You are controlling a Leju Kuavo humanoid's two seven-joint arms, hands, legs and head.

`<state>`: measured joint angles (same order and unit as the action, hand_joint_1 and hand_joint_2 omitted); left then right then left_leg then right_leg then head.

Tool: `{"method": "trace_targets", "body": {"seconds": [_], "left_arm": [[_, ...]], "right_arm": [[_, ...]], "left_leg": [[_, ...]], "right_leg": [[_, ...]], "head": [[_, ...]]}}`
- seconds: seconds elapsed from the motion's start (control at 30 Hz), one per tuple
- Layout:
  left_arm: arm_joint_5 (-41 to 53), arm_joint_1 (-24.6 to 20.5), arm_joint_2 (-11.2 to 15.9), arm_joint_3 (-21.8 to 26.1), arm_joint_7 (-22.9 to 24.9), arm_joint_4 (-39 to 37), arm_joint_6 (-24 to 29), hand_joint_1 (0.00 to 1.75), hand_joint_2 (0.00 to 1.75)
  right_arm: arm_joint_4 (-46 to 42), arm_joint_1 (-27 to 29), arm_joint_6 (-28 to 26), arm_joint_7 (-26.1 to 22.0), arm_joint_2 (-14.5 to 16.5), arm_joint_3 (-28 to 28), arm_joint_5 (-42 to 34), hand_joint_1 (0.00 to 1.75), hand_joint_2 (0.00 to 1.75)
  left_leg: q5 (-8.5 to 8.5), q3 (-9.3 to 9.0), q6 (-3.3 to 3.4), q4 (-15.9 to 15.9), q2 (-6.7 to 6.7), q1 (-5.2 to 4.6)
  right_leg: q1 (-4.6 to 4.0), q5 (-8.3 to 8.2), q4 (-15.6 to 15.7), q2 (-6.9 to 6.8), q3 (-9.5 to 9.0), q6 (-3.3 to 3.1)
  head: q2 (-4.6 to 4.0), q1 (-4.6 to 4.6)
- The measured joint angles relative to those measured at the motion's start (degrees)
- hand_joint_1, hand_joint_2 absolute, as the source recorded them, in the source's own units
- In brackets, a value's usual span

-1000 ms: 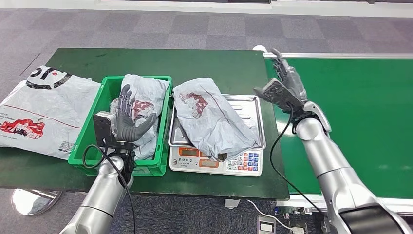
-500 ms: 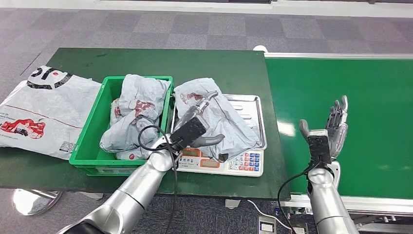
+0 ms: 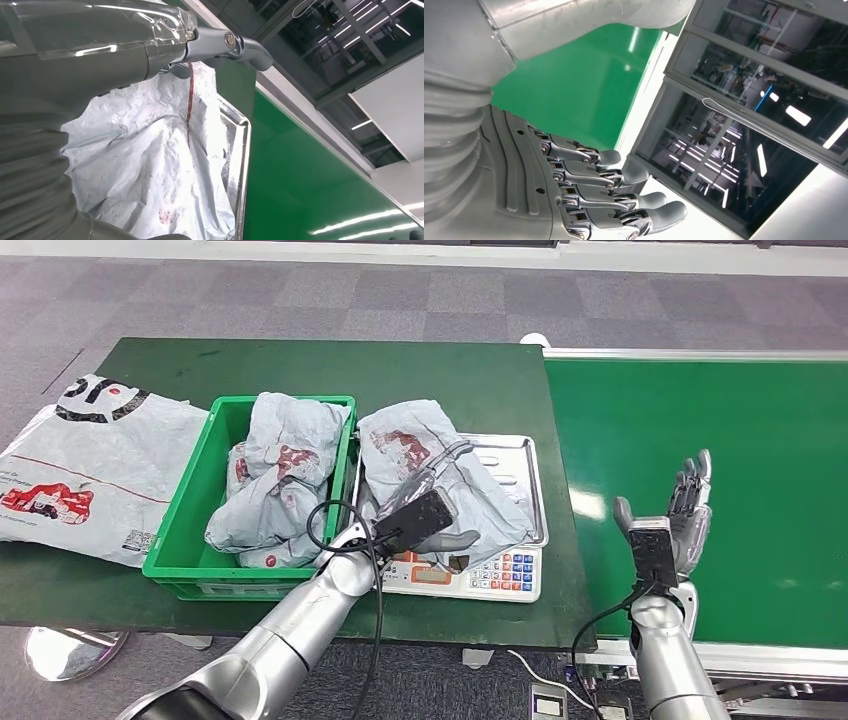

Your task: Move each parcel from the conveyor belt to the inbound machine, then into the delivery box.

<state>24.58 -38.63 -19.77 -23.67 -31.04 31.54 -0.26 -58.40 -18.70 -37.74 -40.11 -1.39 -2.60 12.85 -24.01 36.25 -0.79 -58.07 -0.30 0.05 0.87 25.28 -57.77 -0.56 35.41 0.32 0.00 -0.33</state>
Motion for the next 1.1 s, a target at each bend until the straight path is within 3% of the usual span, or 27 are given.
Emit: {"method": "trace_targets", "body": {"seconds": [0.07, 0.1, 0.23, 0.3, 0.37, 0.4, 0.5, 0.53, 0.67, 1.1], "left_arm": [[2.2, -0.3, -0.2, -0.4, 2.2, -0.6, -1.3, 0.00, 1.75], [5.0, -0.8, -0.4, -1.5, 5.8, -1.3, -3.1, 0.00, 1.75], [11.8, -3.4, -1.0, -14.4, 34.9, -4.8, -9.1, 0.00, 1.75], [9.6, -5.3, -1.3, -21.2, 43.6, -6.2, -9.3, 0.00, 1.75], [8.0, -6.6, -1.5, -25.7, 44.4, -7.5, -9.2, 0.02, 1.75], [7.5, -7.0, -1.4, -27.2, 43.4, -7.9, -9.1, 0.17, 1.75], [6.4, -7.8, -1.4, -30.2, 41.8, -9.0, -8.9, 1.33, 1.75], [6.3, -8.0, -1.4, -30.9, 41.4, -9.3, -8.7, 1.59, 1.75], [5.4, -8.7, -1.4, -32.6, 39.7, -10.0, -7.5, 1.75, 1.75], [4.3, -9.4, -1.4, -33.1, 37.7, -10.6, -5.9, 1.75, 1.75]], "right_arm": [[0.0, 0.2, -0.1, 0.0, 0.1, -0.1, 0.0, 0.00, 1.75], [0.0, 0.4, -0.1, 0.0, 0.2, -0.5, 0.0, 0.00, 1.75], [0.0, 2.1, -0.3, 0.0, 1.6, -2.6, 1.6, 0.00, 1.75], [0.1, 2.5, -0.7, 0.0, 2.1, -2.9, 2.5, 0.00, 1.75], [0.2, 2.6, -1.2, 0.0, 2.3, -3.1, 3.0, 0.00, 1.75], [0.2, 2.6, -1.4, 0.0, 2.4, -3.2, 3.1, 0.00, 1.75], [0.4, 2.7, -1.4, 0.0, 2.5, -3.5, 3.1, 0.00, 1.75], [0.4, 2.7, -1.4, 0.0, 2.5, -3.6, 3.1, 0.00, 1.75], [0.4, 3.1, -1.3, 0.0, 2.6, -3.9, 3.0, 0.00, 1.75], [0.4, 3.7, -1.3, 0.0, 2.7, -4.6, 2.9, 0.00, 1.75]], "left_leg": [[-0.01, -0.01, 0.02, 0.0, -0.01, 0.00], [-0.03, -0.01, 0.05, 0.0, -0.03, 0.00], [-0.09, -0.05, 0.12, 0.0, -0.11, 0.00], [-0.17, -0.17, 0.13, 0.0, -0.05, -0.03], [-0.31, -0.40, 0.16, 0.0, 0.01, -0.06], [-0.36, -0.52, 0.18, 0.0, 0.02, -0.06], [-0.40, -0.79, 0.20, 0.0, 0.01, -0.05], [-0.40, -0.85, 0.20, 0.0, 0.01, -0.05], [-0.40, -0.95, 0.20, 0.0, -0.02, -0.05], [-0.48, -1.02, 0.24, 0.0, -0.08, -0.06]], "right_leg": [[0.00, 0.01, 0.0, -0.01, 0.01, 0.02], [0.00, 0.04, 0.0, -0.04, -0.02, 0.05], [-0.01, 0.10, 0.0, -0.14, -0.18, 0.14], [0.03, 0.12, 0.0, -0.05, -0.28, 0.16], [0.07, 0.20, 0.0, 0.05, -0.46, 0.18], [0.06, 0.25, 0.0, 0.06, -0.58, 0.20], [0.05, 0.37, 0.0, 0.01, -0.89, 0.20], [0.05, 0.39, 0.0, -0.01, -0.95, 0.20], [0.06, 0.39, 0.0, -0.05, -1.09, 0.19], [0.08, 0.45, 0.0, -0.10, -1.18, 0.25]], "head": [[0.00, 0.00], [0.00, 0.00], [0.00, -0.01], [0.00, 0.00], [0.00, -0.01], [0.00, -0.01], [0.00, -0.01], [0.00, -0.02], [0.00, -0.02], [0.00, -0.02]]}}
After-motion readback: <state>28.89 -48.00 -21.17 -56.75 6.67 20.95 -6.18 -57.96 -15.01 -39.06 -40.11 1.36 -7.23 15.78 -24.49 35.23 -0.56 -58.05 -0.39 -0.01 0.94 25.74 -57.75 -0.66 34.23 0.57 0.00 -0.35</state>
